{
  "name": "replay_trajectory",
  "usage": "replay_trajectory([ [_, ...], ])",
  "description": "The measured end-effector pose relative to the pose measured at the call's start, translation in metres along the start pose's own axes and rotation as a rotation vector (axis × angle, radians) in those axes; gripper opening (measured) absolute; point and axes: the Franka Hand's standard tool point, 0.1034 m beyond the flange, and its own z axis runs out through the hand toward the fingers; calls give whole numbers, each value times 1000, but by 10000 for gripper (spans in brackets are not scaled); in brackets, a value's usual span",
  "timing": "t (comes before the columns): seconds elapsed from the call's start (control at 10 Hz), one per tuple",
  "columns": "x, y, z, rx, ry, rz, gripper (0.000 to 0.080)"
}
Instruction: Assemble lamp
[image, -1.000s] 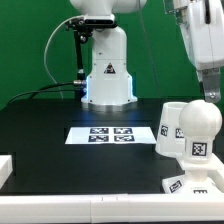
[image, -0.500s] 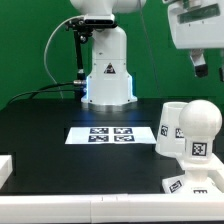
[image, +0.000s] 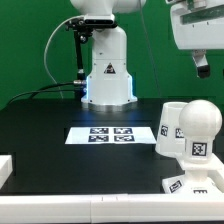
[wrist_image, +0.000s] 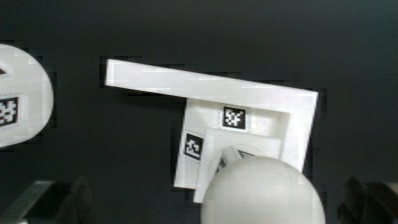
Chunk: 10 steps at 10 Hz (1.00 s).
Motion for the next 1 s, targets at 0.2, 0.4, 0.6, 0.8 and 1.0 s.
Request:
replay_trajectory([
  [0.2,5,41,6,4,5,-28,699],
  [0.4,0,79,23,-30,15,-21,699],
  [0.6,1,75,21,-25,13,-17,699],
  [0.8,2,76,24,-25,15,-14,699],
  [1.0,6,102,39,-54,23,-2,699],
])
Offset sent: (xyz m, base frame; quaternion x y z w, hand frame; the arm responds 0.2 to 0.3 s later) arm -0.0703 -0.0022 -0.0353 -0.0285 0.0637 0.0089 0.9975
